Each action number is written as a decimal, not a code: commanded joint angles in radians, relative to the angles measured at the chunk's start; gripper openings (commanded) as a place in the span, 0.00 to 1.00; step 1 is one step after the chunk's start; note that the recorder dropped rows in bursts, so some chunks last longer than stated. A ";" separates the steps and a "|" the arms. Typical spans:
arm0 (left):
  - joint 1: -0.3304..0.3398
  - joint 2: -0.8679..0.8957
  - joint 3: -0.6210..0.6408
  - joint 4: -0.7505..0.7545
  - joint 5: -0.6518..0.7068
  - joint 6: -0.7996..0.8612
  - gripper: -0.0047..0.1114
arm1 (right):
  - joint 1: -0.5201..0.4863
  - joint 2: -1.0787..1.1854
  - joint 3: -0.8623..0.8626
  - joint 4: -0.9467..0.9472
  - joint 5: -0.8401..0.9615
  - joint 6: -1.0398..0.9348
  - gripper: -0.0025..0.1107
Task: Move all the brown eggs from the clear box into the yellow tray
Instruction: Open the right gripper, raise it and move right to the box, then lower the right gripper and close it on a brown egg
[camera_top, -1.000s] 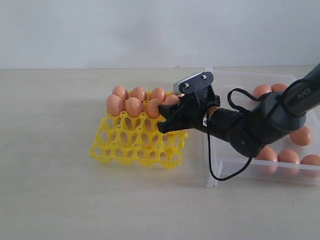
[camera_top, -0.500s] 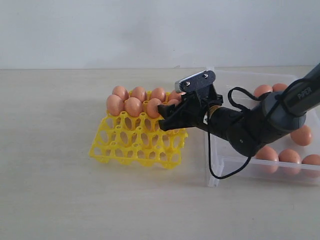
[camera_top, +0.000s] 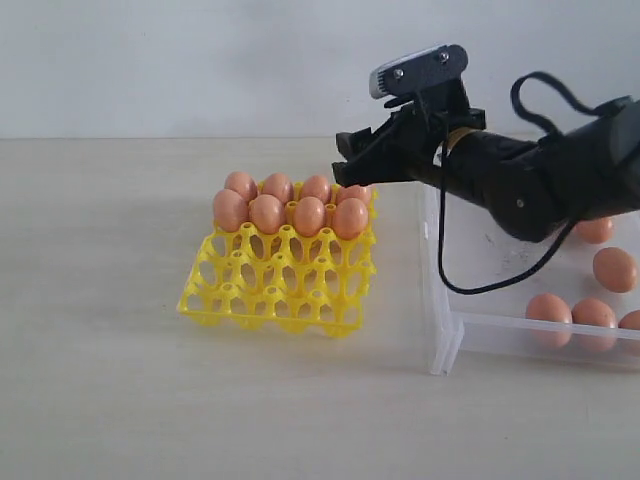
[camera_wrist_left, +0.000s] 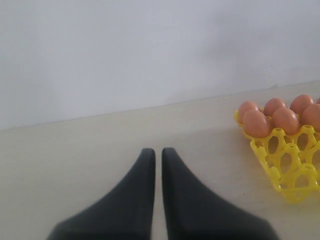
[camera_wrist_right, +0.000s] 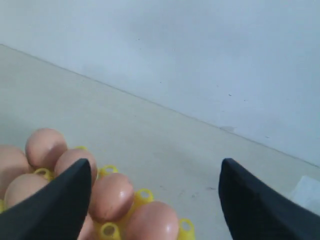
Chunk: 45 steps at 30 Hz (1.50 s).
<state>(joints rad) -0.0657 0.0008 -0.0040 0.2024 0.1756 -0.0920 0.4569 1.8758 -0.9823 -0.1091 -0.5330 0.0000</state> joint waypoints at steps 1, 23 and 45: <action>-0.005 -0.001 0.004 -0.002 -0.003 -0.005 0.07 | -0.016 -0.121 0.004 0.132 0.265 -0.212 0.57; -0.005 -0.001 0.004 -0.002 -0.003 -0.005 0.07 | -0.407 -0.003 -0.318 0.185 1.168 0.129 0.45; -0.005 -0.001 0.004 -0.002 -0.003 -0.005 0.07 | -0.486 0.233 -0.520 0.130 1.119 0.457 0.45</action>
<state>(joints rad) -0.0657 0.0008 -0.0040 0.2024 0.1756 -0.0920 -0.0211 2.0914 -1.4991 -0.0171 0.6143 0.4708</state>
